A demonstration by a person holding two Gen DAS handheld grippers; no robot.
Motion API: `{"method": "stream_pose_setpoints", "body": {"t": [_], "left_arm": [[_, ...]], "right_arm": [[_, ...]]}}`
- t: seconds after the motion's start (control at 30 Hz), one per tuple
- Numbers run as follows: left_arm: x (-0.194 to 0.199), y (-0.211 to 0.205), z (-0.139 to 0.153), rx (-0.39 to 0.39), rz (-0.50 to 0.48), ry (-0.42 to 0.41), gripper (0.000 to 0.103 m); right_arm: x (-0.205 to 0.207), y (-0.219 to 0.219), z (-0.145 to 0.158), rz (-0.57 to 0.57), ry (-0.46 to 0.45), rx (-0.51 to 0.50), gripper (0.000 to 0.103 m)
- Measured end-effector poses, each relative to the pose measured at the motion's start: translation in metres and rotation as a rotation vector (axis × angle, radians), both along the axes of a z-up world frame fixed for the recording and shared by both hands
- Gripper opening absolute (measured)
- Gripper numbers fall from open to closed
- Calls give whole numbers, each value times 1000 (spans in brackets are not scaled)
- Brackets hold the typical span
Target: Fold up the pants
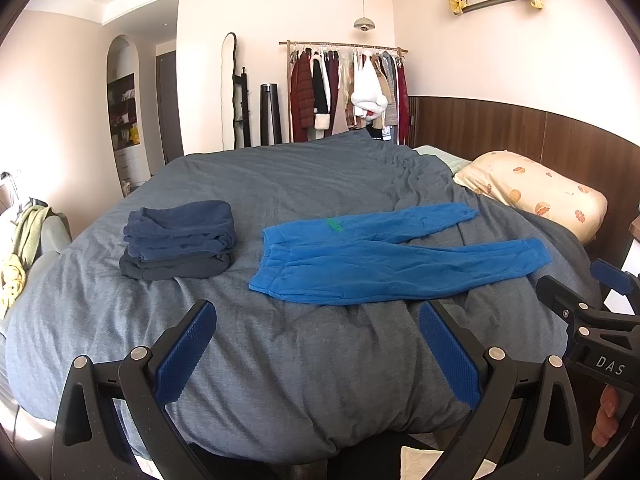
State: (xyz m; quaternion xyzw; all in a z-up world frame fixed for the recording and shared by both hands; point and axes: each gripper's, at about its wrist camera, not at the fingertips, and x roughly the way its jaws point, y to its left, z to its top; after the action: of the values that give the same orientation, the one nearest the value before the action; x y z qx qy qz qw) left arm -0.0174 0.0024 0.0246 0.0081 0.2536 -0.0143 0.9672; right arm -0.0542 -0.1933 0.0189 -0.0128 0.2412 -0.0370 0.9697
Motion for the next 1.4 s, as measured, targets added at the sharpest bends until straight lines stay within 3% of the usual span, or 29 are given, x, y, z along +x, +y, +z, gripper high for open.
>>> {"method": "stream_pose_setpoints", "body": {"t": [0.23, 0.57, 0.93, 1.03, 1.2, 1.4], "left_arm": [[13, 7, -12, -13, 12, 23, 103], [54, 8, -43, 76, 6, 13, 103], [123, 14, -79, 174, -62, 60, 101], [145, 14, -91, 187, -86, 92, 101], [176, 7, -105, 278, -163, 191, 96], [200, 3, -92, 330, -239, 286, 96]], "right_arm": [[14, 7, -8, 24, 33, -11, 102], [53, 22, -39, 51, 73, -87, 102], [134, 38, -85, 129, 169, -147, 102], [157, 44, -97, 147, 199, -169, 102], [188, 50, -111, 166, 285, -231, 101], [211, 54, -105, 188, 407, -273, 98]]}}
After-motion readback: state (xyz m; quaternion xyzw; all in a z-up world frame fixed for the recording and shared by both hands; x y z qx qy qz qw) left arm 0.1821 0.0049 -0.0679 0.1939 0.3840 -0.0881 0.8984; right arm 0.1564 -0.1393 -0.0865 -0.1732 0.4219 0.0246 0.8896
